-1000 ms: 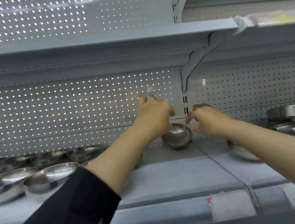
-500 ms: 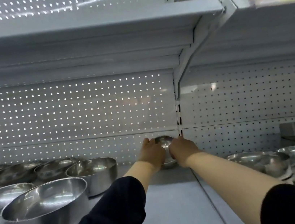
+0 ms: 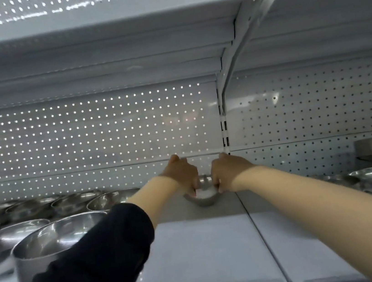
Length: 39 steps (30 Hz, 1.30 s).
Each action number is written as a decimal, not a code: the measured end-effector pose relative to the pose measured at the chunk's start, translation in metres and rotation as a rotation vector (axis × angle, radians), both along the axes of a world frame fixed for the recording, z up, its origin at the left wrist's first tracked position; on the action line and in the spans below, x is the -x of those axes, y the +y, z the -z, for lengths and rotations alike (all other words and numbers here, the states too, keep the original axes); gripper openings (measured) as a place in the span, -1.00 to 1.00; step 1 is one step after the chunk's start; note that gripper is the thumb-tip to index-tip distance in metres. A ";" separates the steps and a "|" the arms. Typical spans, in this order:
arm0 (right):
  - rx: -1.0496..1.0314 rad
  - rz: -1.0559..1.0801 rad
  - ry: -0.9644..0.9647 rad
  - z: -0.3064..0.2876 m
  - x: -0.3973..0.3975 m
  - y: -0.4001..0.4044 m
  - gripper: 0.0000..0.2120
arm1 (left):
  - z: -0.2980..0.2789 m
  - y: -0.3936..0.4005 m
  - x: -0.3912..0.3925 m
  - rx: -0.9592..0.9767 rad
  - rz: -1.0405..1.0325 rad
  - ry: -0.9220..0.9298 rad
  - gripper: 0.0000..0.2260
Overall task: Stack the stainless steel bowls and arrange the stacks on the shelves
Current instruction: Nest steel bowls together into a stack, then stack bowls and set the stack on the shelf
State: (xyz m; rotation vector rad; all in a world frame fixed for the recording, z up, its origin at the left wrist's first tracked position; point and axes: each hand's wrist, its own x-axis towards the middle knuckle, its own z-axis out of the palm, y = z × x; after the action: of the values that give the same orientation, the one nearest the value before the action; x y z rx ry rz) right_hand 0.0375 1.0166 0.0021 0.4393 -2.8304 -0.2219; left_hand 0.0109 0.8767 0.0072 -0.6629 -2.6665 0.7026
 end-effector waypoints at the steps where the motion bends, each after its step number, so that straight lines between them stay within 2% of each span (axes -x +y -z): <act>1: 0.008 -0.022 -0.011 -0.004 -0.007 -0.002 -0.85 | -0.007 -0.005 -0.009 -0.007 -0.005 -0.024 -0.78; 4: 0.023 -0.087 0.005 -0.011 -0.028 -0.010 -0.94 | -0.021 -0.018 -0.035 -0.043 -0.035 -0.053 -0.79; 16: -0.043 -0.142 0.024 0.007 -0.052 -0.031 -0.82 | -0.006 -0.038 -0.069 0.057 -0.011 -0.001 -0.87; 18: -0.070 -0.151 0.027 -0.002 -0.062 -0.023 -0.72 | -0.009 -0.037 -0.073 -0.005 0.040 -0.036 -0.87; 21: 0.015 -0.156 0.083 -0.033 -0.090 0.008 -0.62 | -0.029 -0.022 -0.088 -0.195 0.138 -0.047 -0.63; 24: 0.035 -0.123 0.111 -0.068 -0.129 0.059 -0.70 | -0.049 0.012 -0.107 -0.374 0.379 0.001 -0.65; 26: 0.025 -0.051 0.049 -0.079 -0.153 0.095 -0.75 | -0.050 0.041 -0.119 -0.431 0.483 -0.063 -0.67; 31: -0.023 0.126 -0.187 -0.054 -0.176 0.156 -0.79 | -0.026 0.107 -0.129 -0.258 0.524 -0.155 -0.66; 33: -0.032 0.119 -0.185 -0.040 -0.172 0.166 -0.80 | -0.021 0.121 -0.127 -0.209 0.531 -0.157 -0.71; 36: -0.035 0.065 -0.098 -0.029 -0.163 0.171 -0.81 | -0.017 0.131 -0.124 -0.175 0.550 -0.155 -0.93; 39: -0.030 0.012 -0.054 -0.023 -0.157 0.168 -0.85 | -0.013 0.134 -0.121 -0.132 0.521 -0.153 -0.82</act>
State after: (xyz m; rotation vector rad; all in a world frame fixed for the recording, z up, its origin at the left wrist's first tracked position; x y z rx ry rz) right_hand 0.1940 1.1842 0.0252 0.4413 -2.8867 -0.2583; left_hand 0.1319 1.0111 0.0206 -1.3464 -2.4684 0.3383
